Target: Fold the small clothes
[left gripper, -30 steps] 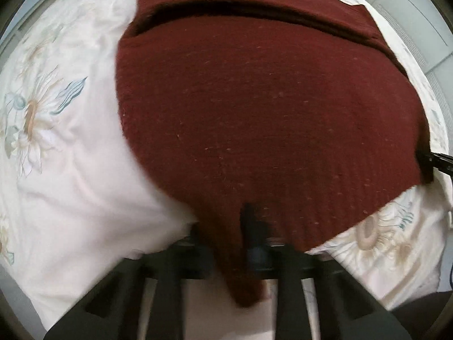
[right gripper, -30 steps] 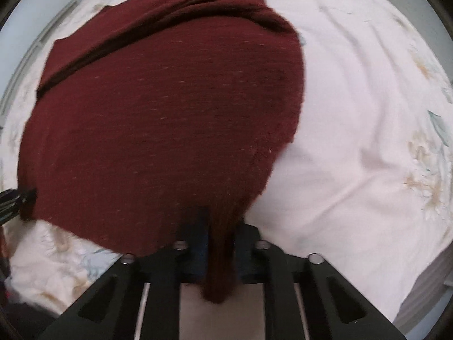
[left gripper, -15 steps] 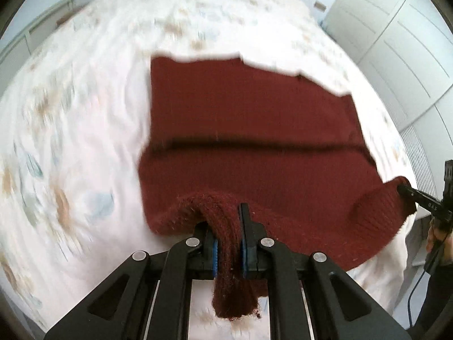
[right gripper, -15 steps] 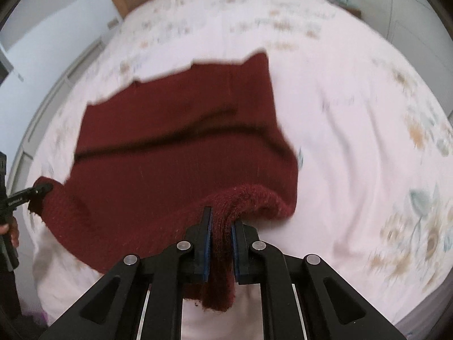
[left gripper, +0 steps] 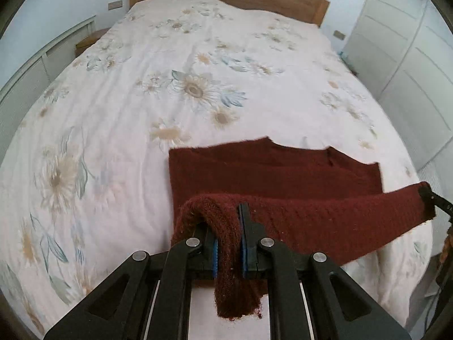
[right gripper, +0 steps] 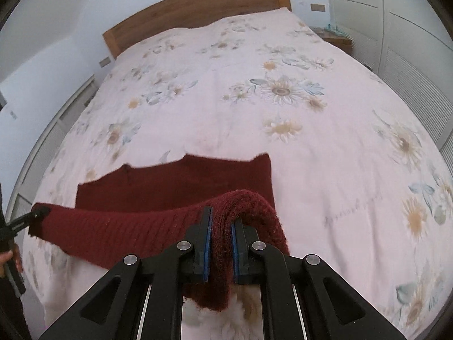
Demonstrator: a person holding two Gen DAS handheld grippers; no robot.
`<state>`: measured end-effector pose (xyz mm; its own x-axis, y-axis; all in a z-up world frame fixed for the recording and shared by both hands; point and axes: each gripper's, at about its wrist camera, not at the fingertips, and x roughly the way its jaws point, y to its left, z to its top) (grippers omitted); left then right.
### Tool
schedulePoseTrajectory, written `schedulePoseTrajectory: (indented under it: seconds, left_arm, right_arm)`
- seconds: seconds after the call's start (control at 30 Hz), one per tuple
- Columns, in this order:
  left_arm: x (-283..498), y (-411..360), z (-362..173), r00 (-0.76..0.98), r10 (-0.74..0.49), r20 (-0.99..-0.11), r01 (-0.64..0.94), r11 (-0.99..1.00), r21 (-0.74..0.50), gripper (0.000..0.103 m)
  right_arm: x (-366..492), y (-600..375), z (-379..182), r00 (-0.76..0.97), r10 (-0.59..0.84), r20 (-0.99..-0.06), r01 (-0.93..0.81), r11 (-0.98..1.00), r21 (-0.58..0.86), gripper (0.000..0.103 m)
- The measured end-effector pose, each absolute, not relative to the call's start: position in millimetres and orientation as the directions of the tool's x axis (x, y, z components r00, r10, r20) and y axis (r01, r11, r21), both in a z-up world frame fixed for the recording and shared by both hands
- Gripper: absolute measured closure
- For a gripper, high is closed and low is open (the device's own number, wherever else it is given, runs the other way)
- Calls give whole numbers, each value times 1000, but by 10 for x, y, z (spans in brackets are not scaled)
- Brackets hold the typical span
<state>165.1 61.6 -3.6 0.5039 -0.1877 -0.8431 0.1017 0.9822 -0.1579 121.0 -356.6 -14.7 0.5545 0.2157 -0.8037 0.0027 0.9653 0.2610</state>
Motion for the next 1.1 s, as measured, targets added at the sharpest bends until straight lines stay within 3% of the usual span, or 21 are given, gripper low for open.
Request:
schedulePoseTrajectory:
  seconds: [0.37,0.57,0.63,0.67,0.73,0.77,0.8,0.87,0.97,1.03,1.1]
  left_arm:
    - [2209,562,-825,438,-51,-898,21,999,-47,92]
    - [2315,527,-906,403,-35,-914,16,999,-32,91]
    - [2328,524,-878,406,-34,-913,15,999,-31,86]
    - [2328,524,-864,410,-36,-911,12,999,-35,81]
    - [2310,519,-822,420,-46,-906,6,999,-48,56]
    - [2294,502,-792,431,-54,-901,12,998,-55,51]
    - [2269,473,-749,445,-51,-894,13,999,-50,42]
    - [2229,422,-669,470,-43,-882,17,999,-40,29]
    - [2171,322,-551,493,-73,-867,41,997,-61,17]
    - [2133,228,-497,506,-96,-857,66,995,-73,1]
    - [2065,110,-455,535,-101,-839,83,994,-66,1]
  right_arm:
    - [1992,-3361,-866,383,146,-912,76,979,188,92]
    - [2061,-3386,-997,372,137,-918,105,977,188,89]
    - [2064,-3374,-992,375,129,-918,103,978,180,89]
    - [2058,-3370,-976,382,130,-915,102,978,182,85]
    - [2037,-3366,-932,396,144,-907,97,976,197,79]
    - [2028,-3363,-912,401,149,-904,96,975,203,69]
    - [2016,-3357,-889,406,149,-902,96,974,204,48]
    - [1983,-3328,-815,427,132,-895,91,978,187,23]
    - [1898,-3256,-699,465,147,-873,66,978,200,20]
    - [1823,-3179,-669,484,174,-858,50,973,226,14]
    - [1742,-3055,-657,502,179,-846,21,976,218,0]
